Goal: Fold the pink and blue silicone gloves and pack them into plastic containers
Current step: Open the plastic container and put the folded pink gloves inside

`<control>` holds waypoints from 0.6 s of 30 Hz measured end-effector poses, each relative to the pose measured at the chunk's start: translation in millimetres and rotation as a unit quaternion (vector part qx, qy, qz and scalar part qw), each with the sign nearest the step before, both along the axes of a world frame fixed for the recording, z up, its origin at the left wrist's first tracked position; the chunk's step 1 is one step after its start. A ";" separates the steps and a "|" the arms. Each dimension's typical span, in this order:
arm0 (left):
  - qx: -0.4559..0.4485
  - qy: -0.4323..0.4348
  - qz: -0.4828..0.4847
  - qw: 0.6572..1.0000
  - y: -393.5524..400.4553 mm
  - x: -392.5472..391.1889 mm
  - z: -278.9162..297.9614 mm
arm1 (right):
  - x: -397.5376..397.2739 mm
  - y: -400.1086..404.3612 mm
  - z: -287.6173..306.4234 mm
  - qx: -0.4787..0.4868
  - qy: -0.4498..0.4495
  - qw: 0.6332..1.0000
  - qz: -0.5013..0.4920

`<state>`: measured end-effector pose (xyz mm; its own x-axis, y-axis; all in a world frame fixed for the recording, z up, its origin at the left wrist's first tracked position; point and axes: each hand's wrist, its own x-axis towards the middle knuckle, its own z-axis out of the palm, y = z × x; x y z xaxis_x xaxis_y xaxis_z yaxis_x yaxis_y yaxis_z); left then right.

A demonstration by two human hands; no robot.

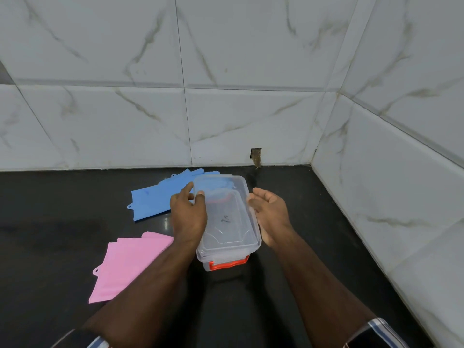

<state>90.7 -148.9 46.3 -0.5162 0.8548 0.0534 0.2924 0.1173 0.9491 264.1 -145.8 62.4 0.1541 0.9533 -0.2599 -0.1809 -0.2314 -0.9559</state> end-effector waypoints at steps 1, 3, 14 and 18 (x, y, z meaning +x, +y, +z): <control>0.019 -0.013 -0.003 1.000 -0.1 2.9 7.1 | 2.8 1.1 4.9 0.012 0.007 1.000 -0.011; 0.056 -0.033 -0.020 0.998 -1.0 10.1 23.0 | 12.2 4.6 17.8 0.042 0.009 0.999 -0.024; 0.159 0.092 -0.339 0.923 -13.3 58.7 61.7 | 96.5 11.2 56.0 0.064 0.078 0.987 -0.123; 0.037 0.228 -0.371 0.899 -11.8 65.3 35.3 | 115.2 8.2 14.0 0.023 0.005 0.987 -0.158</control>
<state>155.9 -160.7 81.6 0.2854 0.9401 0.1866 0.6244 -0.3301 0.7079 379.2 -137.6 76.4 0.4429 0.8691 -0.2202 -0.2474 -0.1176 -0.9618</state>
